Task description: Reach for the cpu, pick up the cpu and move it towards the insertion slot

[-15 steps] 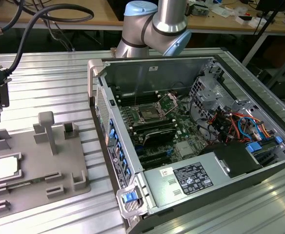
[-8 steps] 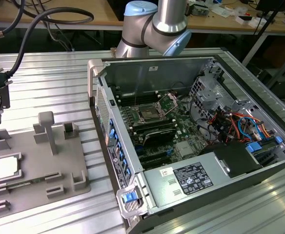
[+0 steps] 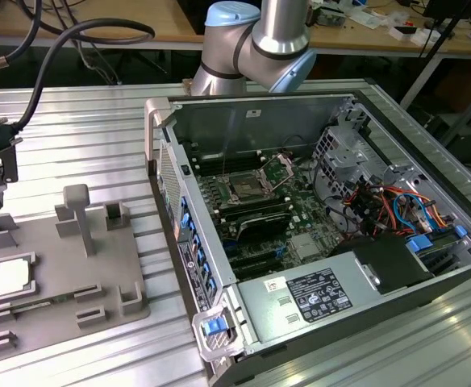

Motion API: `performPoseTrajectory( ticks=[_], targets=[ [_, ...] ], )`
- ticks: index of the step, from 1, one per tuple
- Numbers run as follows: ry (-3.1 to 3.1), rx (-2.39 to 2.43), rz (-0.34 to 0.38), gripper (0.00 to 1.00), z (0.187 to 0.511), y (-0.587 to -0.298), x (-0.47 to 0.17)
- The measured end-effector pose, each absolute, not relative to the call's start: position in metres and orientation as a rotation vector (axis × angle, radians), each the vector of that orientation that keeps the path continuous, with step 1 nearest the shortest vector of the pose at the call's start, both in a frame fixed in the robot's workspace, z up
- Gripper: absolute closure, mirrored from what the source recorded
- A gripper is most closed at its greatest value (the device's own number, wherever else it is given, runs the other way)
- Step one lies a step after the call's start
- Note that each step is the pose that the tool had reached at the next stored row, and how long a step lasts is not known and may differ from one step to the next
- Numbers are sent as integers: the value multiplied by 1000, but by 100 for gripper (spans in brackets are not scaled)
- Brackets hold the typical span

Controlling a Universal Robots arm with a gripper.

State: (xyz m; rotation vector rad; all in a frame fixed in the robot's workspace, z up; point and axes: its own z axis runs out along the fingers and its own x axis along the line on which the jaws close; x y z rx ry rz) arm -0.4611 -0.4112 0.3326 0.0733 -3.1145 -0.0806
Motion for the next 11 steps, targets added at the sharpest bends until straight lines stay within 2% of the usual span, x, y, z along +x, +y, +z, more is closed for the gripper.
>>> performPoseTrajectory(
  ticks=[11],
  targets=[
    [-3115, 73, -81, 32, 330, -411, -461]
  ],
)
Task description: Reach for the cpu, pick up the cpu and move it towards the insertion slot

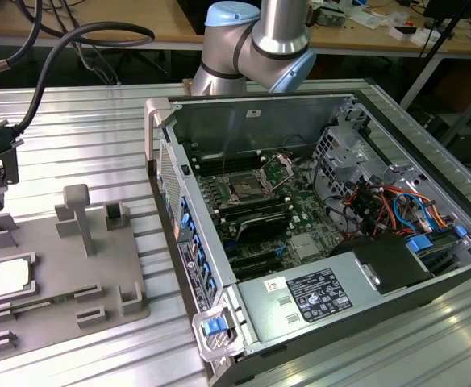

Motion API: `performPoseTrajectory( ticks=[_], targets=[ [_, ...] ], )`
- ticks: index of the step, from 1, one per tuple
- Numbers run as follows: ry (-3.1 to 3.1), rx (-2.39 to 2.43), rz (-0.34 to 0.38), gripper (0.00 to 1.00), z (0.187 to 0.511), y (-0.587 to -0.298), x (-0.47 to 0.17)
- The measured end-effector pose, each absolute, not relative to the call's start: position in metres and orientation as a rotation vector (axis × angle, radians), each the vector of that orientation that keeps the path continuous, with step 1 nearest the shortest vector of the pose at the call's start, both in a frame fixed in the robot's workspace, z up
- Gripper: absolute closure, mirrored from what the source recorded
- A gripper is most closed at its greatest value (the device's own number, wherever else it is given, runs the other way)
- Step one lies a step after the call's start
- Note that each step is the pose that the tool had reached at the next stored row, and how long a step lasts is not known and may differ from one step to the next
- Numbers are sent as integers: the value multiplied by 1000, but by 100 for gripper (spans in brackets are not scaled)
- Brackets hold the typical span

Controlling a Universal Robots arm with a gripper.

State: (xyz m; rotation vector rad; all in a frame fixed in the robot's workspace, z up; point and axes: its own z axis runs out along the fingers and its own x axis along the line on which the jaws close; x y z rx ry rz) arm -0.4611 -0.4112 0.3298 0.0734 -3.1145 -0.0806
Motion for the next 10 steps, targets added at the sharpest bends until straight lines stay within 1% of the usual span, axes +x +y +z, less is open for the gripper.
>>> performPoseTrajectory(
  ticks=[10],
  targets=[
    [-3115, 73, -81, 32, 328, -411, -461]
  ],
)
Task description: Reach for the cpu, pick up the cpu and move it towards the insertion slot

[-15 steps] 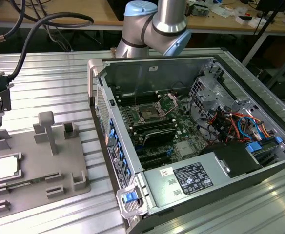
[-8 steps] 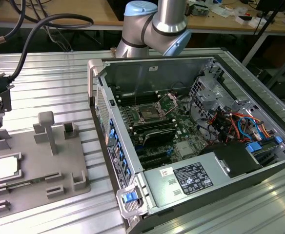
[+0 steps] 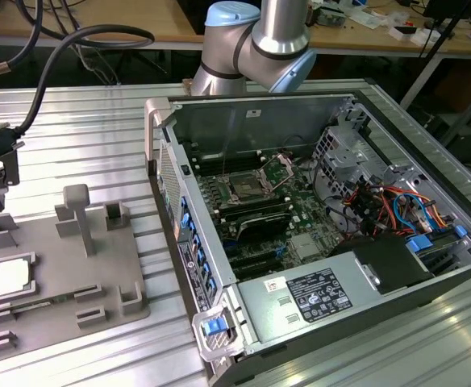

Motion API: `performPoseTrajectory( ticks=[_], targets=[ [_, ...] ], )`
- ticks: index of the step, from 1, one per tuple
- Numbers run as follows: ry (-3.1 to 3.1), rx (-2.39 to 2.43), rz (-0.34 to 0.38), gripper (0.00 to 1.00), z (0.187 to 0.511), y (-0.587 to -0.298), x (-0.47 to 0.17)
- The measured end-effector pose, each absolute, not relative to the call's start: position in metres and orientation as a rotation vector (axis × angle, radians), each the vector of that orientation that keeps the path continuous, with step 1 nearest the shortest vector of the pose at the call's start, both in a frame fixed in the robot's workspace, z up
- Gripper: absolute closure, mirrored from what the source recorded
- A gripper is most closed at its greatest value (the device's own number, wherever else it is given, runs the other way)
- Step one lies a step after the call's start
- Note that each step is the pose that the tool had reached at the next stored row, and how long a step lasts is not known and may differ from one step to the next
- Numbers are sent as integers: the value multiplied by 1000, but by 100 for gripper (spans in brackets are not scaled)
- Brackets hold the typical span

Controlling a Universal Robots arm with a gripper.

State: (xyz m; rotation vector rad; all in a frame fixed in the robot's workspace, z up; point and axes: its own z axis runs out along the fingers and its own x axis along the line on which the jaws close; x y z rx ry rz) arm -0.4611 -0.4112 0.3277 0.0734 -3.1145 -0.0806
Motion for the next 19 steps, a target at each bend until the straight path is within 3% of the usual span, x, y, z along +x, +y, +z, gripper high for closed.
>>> performPoseTrajectory(
  ticks=[19],
  targets=[
    [-3114, 73, -80, 32, 323, -411, -461]
  ],
)
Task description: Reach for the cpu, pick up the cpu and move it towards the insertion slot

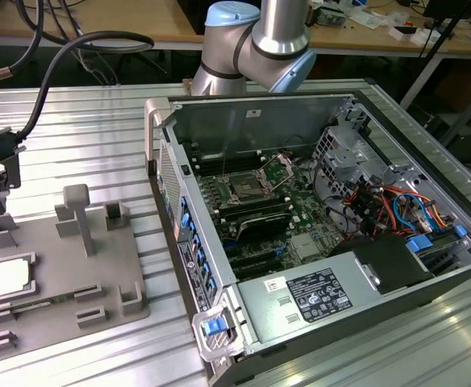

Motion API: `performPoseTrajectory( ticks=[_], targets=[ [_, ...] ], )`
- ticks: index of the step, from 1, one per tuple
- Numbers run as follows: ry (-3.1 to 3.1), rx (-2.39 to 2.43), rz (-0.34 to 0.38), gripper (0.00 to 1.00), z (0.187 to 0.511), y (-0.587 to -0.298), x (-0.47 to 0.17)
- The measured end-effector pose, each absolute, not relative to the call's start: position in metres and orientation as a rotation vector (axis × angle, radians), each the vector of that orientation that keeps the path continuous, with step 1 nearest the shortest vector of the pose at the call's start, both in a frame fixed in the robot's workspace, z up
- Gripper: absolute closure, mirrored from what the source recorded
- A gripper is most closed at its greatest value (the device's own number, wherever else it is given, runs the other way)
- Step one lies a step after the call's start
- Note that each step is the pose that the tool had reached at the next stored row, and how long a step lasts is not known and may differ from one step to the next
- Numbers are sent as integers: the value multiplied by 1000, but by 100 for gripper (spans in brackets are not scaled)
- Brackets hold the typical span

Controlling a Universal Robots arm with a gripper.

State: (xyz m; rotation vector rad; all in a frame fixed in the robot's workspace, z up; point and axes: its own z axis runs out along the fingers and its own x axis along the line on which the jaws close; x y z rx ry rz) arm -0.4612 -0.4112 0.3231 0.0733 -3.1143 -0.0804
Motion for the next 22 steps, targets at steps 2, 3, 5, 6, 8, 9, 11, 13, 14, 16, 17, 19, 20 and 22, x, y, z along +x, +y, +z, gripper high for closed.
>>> performPoseTrajectory(
  ticks=[2, 3, 5, 6, 8, 9, 11, 13, 14, 16, 17, 19, 20, 22],
  targets=[
    [-3114, 73, -81, 32, 323, -411, -461],
    [-3114, 73, -81, 32, 322, -411, -461],
    [-3114, 73, -80, 32, 322, -411, -461],
    [-3114, 73, -81, 32, 322, -411, -461],
    [-3114, 73, -81, 32, 322, -411, -461],
    [-3114, 73, -82, 32, 322, -411, -461],
    [-3115, 73, -82, 32, 322, -411, -461],
    [-3115, 73, -82, 32, 322, -411, -461],
    [-3115, 73, -82, 32, 322, -411, -461],
    [-3115, 73, -82, 32, 322, -411, -461],
    [-3115, 74, -82, 32, 321, -412, -461],
    [-3114, 73, -82, 32, 320, -413, -461],
    [-3114, 73, -82, 32, 319, -414, -461],
    [-3114, 73, -82, 32, 316, -418, -461]
  ],
)
